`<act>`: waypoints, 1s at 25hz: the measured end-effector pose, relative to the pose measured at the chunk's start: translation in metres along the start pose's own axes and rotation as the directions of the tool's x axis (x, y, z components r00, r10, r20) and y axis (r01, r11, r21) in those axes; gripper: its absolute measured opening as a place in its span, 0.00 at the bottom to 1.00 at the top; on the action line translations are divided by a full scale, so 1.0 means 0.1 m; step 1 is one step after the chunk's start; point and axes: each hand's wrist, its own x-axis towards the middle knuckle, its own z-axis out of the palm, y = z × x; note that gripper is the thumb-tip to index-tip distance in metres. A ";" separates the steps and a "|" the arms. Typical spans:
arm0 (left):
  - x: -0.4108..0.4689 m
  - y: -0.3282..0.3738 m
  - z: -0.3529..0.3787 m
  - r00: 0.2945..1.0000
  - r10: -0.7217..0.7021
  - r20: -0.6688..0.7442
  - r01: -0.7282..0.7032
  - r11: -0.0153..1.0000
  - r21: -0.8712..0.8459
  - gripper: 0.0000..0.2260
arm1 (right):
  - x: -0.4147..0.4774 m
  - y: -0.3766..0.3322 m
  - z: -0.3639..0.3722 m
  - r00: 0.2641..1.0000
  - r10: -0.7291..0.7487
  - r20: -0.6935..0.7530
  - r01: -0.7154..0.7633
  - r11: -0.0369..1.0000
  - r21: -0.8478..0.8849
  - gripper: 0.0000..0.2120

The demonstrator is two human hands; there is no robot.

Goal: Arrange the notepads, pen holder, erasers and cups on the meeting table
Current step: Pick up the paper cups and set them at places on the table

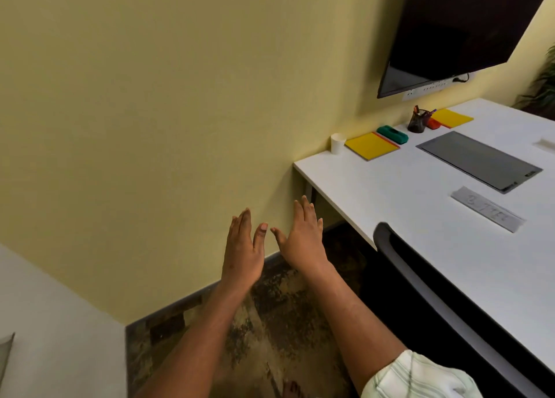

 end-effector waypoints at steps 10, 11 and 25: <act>2.12 0.06 0.55 0.997 0.017 0.078 -0.010 0.996 -0.092 0.28 | 1.96 0.21 0.13 0.998 0.058 -0.038 -0.060 0.998 -0.037 0.39; 2.31 0.07 0.63 0.995 0.019 0.096 -0.010 0.995 -0.095 0.28 | 2.12 0.26 0.15 0.996 0.079 -0.050 -0.081 0.996 -0.039 0.39; 4.90 0.12 1.84 0.867 0.170 0.468 -0.025 0.953 -0.300 0.22 | 4.16 0.99 0.34 0.832 0.514 -0.209 -0.481 0.856 0.188 0.40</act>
